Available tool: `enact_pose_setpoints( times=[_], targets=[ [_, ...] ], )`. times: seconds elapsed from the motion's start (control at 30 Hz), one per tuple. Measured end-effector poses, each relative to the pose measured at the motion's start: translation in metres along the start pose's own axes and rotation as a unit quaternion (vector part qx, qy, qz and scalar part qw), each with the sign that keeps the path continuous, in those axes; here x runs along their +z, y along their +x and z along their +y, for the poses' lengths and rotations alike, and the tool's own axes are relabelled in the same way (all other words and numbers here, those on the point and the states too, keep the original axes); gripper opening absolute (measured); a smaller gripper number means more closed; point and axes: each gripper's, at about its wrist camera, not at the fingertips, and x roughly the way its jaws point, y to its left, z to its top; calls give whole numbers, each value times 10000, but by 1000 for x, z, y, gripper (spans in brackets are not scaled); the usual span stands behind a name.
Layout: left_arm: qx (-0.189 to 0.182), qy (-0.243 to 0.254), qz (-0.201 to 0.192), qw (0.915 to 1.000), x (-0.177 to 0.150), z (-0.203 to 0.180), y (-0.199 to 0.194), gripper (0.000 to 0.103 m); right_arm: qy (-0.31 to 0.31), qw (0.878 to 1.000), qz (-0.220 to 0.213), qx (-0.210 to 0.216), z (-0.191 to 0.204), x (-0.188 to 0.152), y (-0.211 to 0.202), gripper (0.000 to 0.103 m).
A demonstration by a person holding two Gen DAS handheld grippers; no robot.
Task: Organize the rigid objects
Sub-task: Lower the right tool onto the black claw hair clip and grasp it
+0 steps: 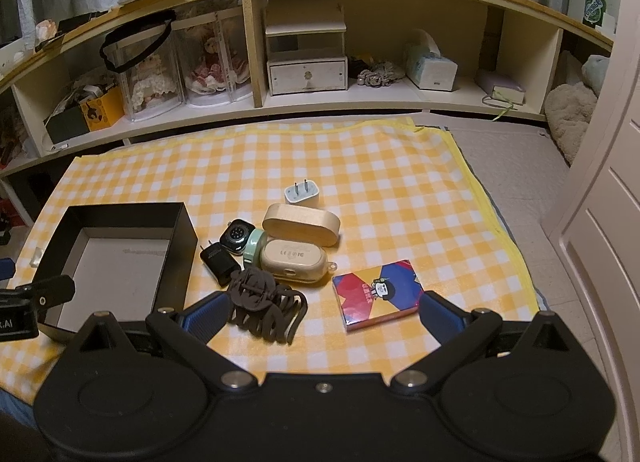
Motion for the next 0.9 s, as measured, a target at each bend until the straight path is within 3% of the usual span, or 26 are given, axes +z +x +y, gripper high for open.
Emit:
enact_pose_setpoints(
  times=[0.27,0.43,0.6,0.7,0.83,0.9],
  targets=[
    [50,13,-316,9995,6,7,-6,103,173,9995,-267,-44,-3,10,-5,103],
    [280,18,-629,9976,16,19,-7,103,391,9978,-519,-107,-6,28,-4,103],
    [411,-93,-748,9963,28,38,-3,103,644,9964,-507,208,-13,50,9,103],
    [500,-83,-668,9965,34,49,1,103,898,9946,-363,386,-18,62,23,103],
    [771,16,-469,9959,37,60,8,103,1026,9935,-388,296,-13,70,41,103],
    [778,22,-357,9963,38,66,13,103,949,9947,-200,348,-6,74,52,103]
  ],
)
